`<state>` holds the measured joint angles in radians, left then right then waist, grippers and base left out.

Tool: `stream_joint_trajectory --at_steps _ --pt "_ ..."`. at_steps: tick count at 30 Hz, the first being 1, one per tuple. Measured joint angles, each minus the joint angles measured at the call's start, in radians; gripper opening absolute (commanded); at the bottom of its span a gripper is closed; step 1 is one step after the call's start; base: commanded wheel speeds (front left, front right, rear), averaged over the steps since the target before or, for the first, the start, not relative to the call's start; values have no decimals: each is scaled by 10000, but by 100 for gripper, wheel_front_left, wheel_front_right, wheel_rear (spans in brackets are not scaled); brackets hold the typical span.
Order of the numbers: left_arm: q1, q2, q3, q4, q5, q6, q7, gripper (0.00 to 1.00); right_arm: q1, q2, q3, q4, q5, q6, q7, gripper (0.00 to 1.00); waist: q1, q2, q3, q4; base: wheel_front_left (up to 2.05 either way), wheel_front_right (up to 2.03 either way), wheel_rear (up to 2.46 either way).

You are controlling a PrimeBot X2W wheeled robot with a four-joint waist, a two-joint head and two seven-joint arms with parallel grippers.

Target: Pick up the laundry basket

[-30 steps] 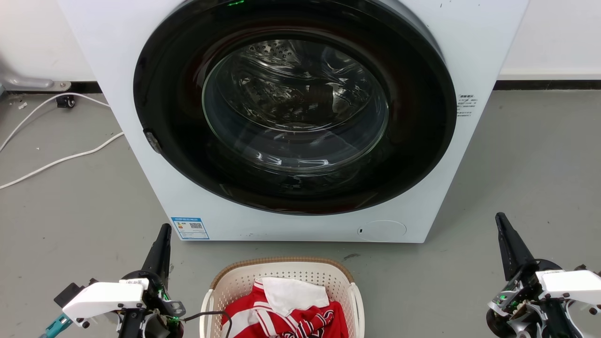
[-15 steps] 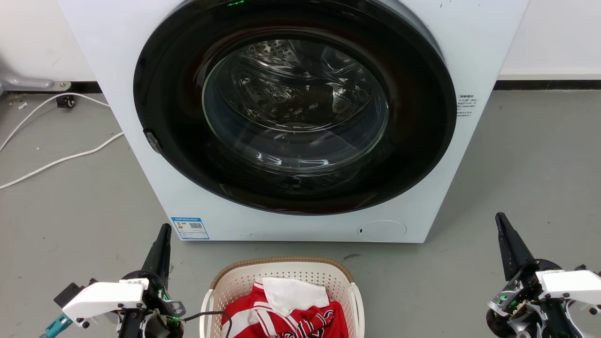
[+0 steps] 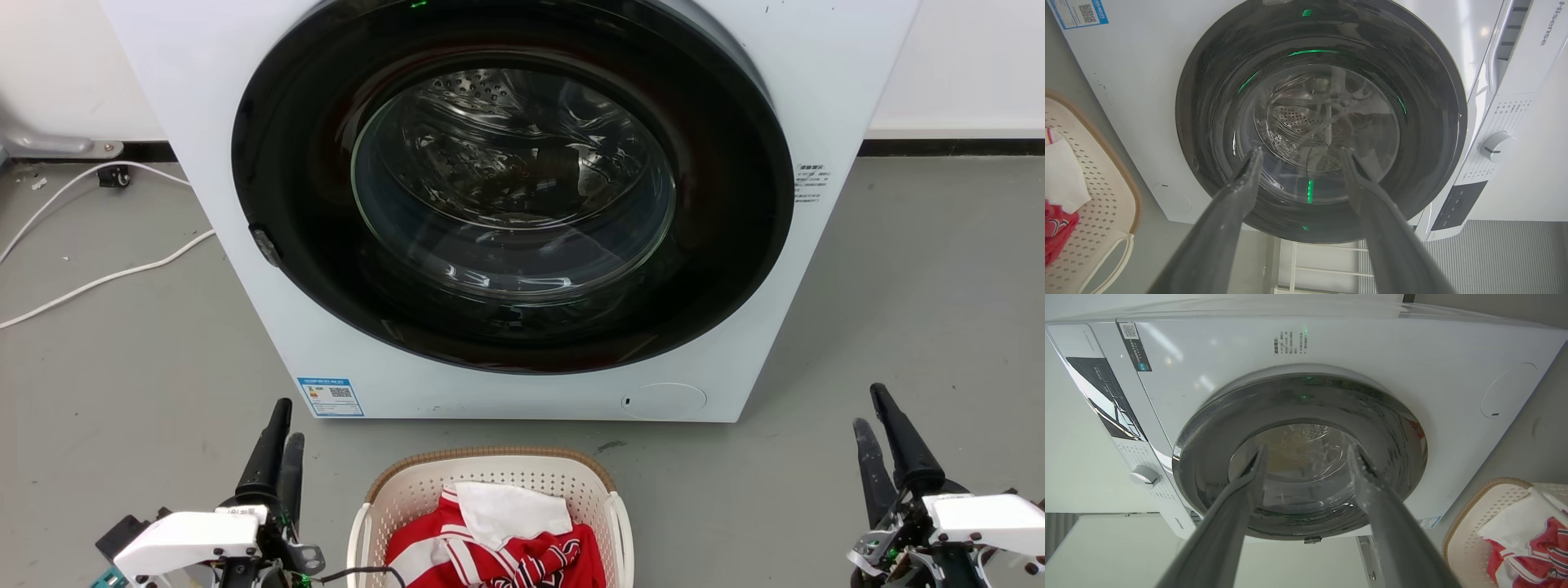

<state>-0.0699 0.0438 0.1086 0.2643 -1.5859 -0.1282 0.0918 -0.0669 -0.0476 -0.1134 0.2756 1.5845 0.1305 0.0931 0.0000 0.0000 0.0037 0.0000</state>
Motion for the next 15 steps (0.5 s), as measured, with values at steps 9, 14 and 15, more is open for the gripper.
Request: stream_joint_trajectory --at_steps 9,14,15 --pt "0 2 48 -372 1647 4 -431 100 26 2 15 -479 -1898 0 -433 100 -1 0 18 -6 0 0 0" --pt "3 4 6 -587 2706 153 -635 100 69 2 132 -780 -3206 0 -660 100 -1 0 24 -9 0 0 0" --pt "9 4 -17 -633 2934 184 -698 100 72 2 161 -834 -3471 0 -685 100 0 0 24 -9 0 0 0"
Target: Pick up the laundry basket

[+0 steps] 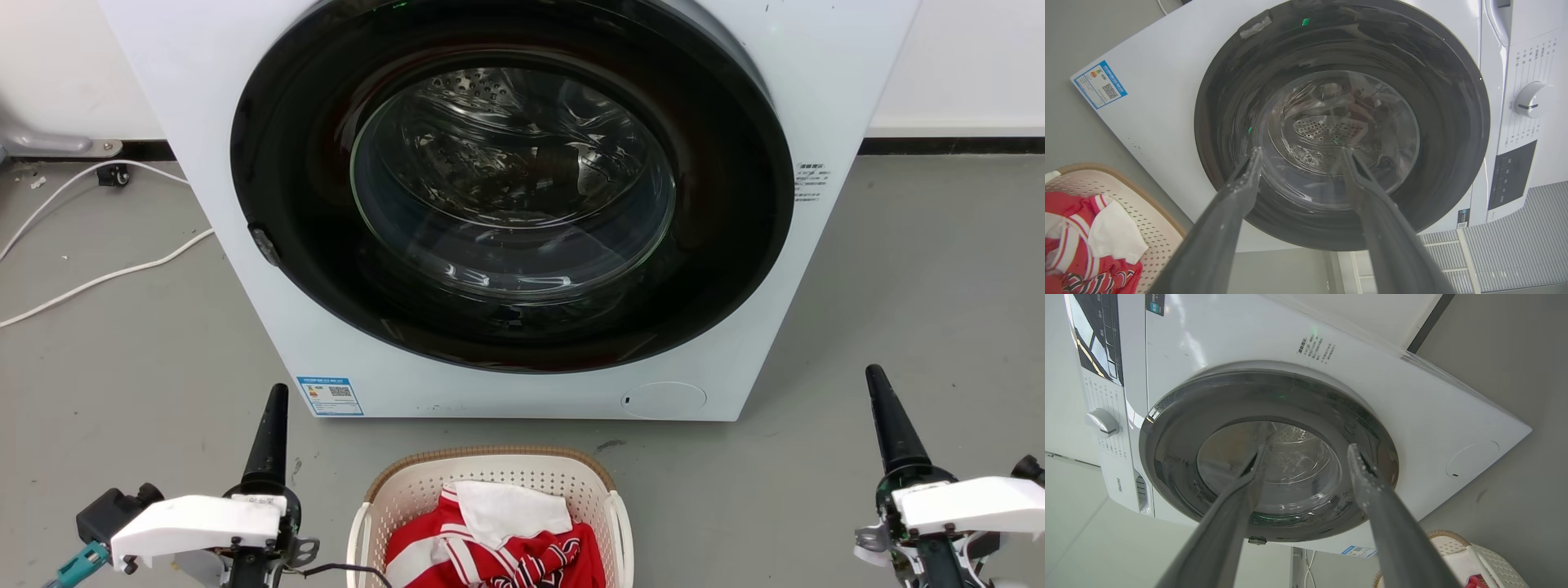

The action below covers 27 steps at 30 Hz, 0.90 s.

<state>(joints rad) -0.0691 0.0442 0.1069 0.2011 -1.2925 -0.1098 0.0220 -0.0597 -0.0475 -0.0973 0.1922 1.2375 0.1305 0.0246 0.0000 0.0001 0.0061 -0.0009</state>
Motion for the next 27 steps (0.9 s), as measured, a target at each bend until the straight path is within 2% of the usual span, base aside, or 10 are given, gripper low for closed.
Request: stream_joint_trajectory --at_steps 12,22,27 --pt "112 2 -286 -370 2374 238 -462 100 240 0 322 -479 -3033 0 -497 100 0 0 -3 6 0 0 0" --pt "220 6 -339 -635 3841 318 -825 100 404 0 456 -767 -4823 0 -842 100 0 0 -7 10 0 0 0" --pt "257 8 -326 -734 4489 219 -976 100 431 0 520 -945 -5586 0 -1011 100 0 0 -7 13 0 0 0"
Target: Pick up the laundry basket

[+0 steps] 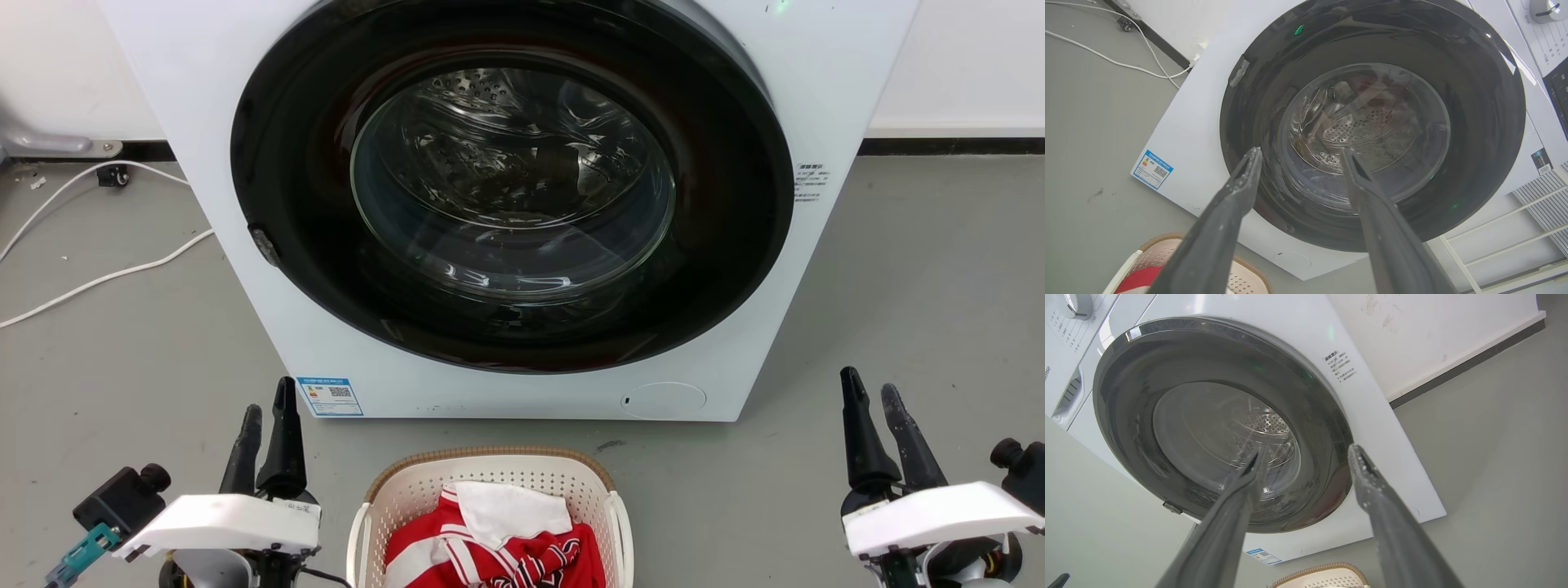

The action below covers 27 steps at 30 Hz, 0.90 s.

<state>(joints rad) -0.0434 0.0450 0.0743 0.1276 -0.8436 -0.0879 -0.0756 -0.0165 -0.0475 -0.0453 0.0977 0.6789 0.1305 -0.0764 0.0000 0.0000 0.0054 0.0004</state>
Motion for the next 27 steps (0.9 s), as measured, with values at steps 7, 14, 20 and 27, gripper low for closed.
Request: stream_joint_trajectory --at_steps 7,14,20,27 --pt "96 4 31 -73 922 -88 -242 100 179 0 59 -86 -993 0 -215 100 0 0 10 7 0 0 0" --pt "177 6 -6 -52 1808 -150 -426 100 224 0 107 -90 -1914 0 -424 100 0 0 4 7 0 0 0" --pt "221 8 -17 17 2533 -176 -600 100 310 -2 140 -109 -2663 2 -593 100 0 0 -12 6 0 0 0" --pt "329 12 -36 54 3365 -192 -786 100 410 -2 134 -153 -3444 2 -750 100 0 0 -36 6 0 0 0"
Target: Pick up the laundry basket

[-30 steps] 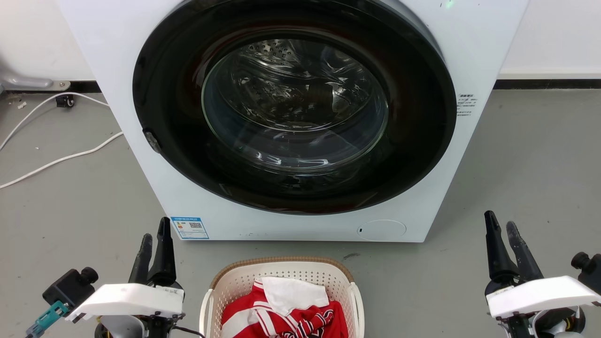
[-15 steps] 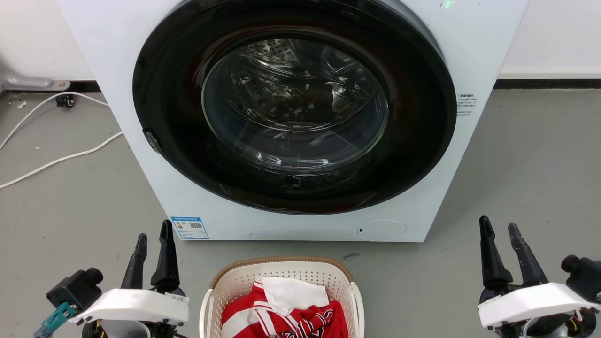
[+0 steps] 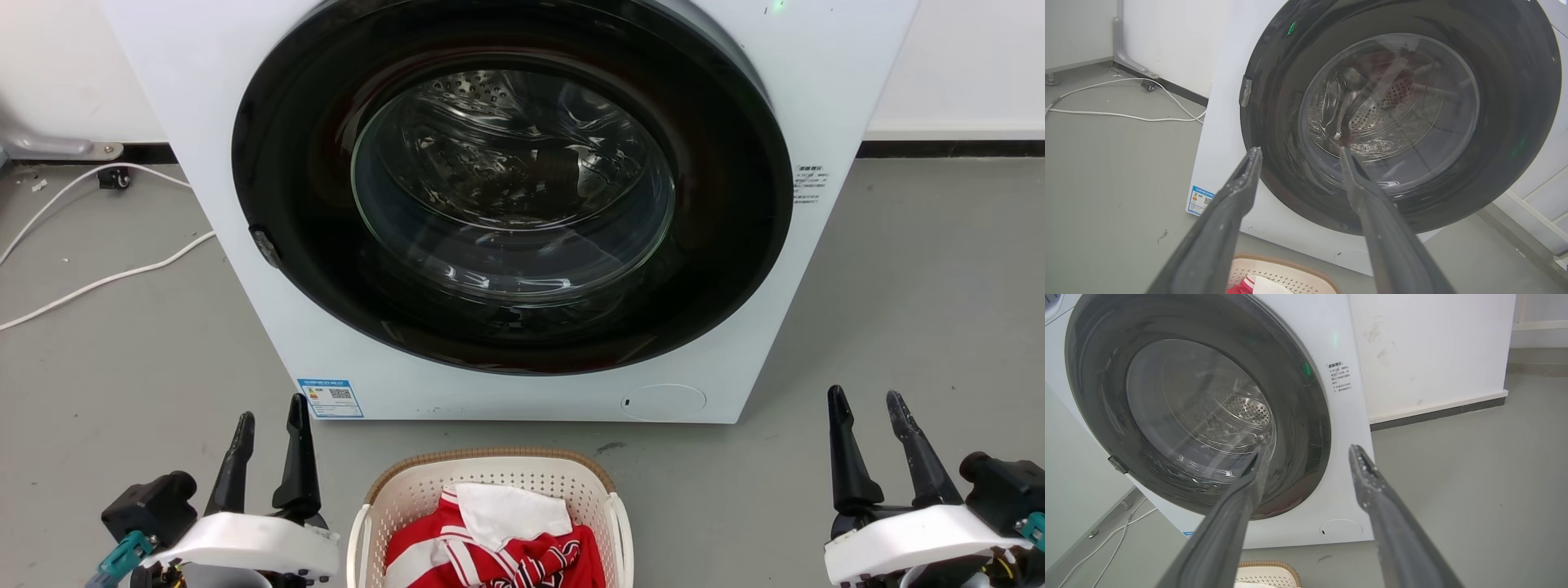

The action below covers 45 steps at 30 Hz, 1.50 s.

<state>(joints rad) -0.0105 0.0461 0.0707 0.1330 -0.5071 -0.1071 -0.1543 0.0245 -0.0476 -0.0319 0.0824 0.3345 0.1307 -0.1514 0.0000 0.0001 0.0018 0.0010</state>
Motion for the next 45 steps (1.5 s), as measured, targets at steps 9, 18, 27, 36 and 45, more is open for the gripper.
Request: stream_joint_trajectory --at_steps 9,18,27,36,45 --pt "21 8 -13 19 945 -33 -219 100 67 0 -8 -54 -930 0 -245 100 0 0 -12 16 0 0 0" --pt "70 13 -42 2 1781 -33 -428 100 175 0 -23 -134 -1747 0 -435 100 0 0 -14 46 0 0 0" --pt "135 15 -52 -54 2589 -31 -608 100 224 -2 -48 -198 -2420 2 -629 100 0 0 -12 47 0 0 0" --pt "223 17 -19 -100 3264 -27 -786 100 277 -4 -44 -301 -2955 2 -796 100 0 0 -17 35 0 0 0" --pt "269 21 2 -140 3848 -29 -953 100 370 -6 -79 -328 -3296 2 -961 100 0 0 -2 48 0 0 0"
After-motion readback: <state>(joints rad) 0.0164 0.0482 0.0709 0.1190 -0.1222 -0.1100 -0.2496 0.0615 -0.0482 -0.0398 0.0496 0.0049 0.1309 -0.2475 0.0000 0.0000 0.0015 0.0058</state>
